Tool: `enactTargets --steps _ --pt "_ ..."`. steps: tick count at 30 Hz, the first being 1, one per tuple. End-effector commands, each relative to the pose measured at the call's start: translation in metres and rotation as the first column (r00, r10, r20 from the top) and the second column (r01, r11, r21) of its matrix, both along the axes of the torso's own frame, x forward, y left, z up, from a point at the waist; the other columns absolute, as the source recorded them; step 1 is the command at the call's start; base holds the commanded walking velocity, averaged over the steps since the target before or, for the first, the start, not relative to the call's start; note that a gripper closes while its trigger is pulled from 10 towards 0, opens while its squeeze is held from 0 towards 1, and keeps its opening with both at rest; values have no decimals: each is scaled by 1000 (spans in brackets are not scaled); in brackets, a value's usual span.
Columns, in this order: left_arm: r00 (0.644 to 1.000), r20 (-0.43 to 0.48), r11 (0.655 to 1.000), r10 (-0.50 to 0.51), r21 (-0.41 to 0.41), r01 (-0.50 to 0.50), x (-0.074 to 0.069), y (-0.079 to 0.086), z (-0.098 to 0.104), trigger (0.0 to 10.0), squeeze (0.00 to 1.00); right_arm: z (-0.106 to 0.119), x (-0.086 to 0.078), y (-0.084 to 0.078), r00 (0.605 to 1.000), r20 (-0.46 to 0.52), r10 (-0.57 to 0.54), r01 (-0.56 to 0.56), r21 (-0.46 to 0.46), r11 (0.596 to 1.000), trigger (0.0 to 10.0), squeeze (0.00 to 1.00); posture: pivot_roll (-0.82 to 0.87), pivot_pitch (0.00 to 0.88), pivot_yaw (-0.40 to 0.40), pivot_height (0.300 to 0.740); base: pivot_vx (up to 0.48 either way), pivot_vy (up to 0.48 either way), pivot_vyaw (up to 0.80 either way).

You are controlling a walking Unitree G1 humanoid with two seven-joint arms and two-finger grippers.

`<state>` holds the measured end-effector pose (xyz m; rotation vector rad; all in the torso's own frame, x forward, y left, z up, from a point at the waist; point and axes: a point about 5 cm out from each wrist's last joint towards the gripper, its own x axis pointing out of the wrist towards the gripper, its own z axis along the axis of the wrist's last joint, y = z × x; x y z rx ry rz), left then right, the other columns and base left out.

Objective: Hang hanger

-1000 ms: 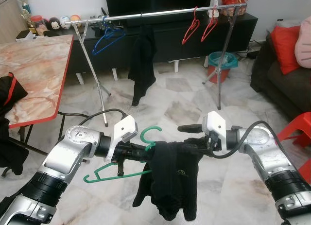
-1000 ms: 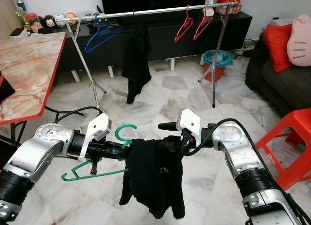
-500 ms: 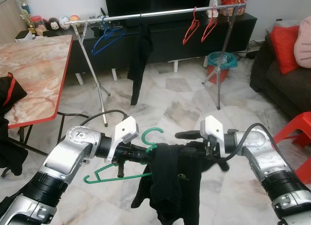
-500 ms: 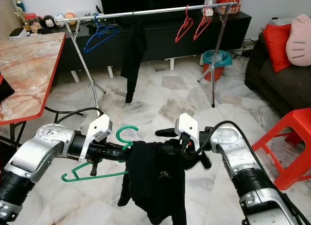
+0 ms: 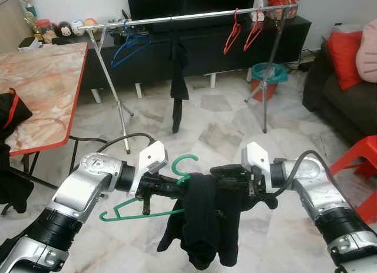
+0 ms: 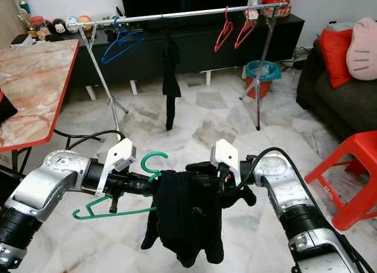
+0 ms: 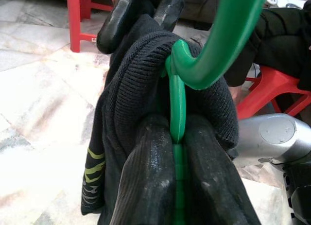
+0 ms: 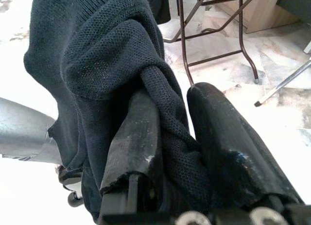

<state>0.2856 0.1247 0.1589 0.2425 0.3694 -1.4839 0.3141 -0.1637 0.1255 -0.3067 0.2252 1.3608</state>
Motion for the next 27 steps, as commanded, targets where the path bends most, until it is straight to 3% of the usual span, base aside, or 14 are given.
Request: enactTargets --steps 1,24,25,26,27 --pt "995 38 996 -88 -28 89 -4 -11 12 10000 0 6 6 -1 999 21 -32 32 7 999 0 0 -145 0 35 740 0 0 0" --pt "995 60 997 -78 -21 79 -3 -13 8 10000 0 -2 5 0 999 16 -33 33 -28 999 0 0 -145 0 30 740 0 0 0" --pt "995 58 997 -78 -25 80 -3 -14 8 10000 659 -2 4 1 999 15 -30 30 -27 999 0 0 -146 0 32 740 0 0 0" --pt "995 56 997 -77 -26 79 -3 -14 8 10000 659 -2 4 1 999 15 -29 30 -27 999 0 0 -146 0 32 740 0 0 0" --pt "995 56 997 -77 -28 79 -3 -14 9 10000 1000 -2 4 1 999 15 -30 30 -27 999 0 0 -146 0 32 740 0 0 0"
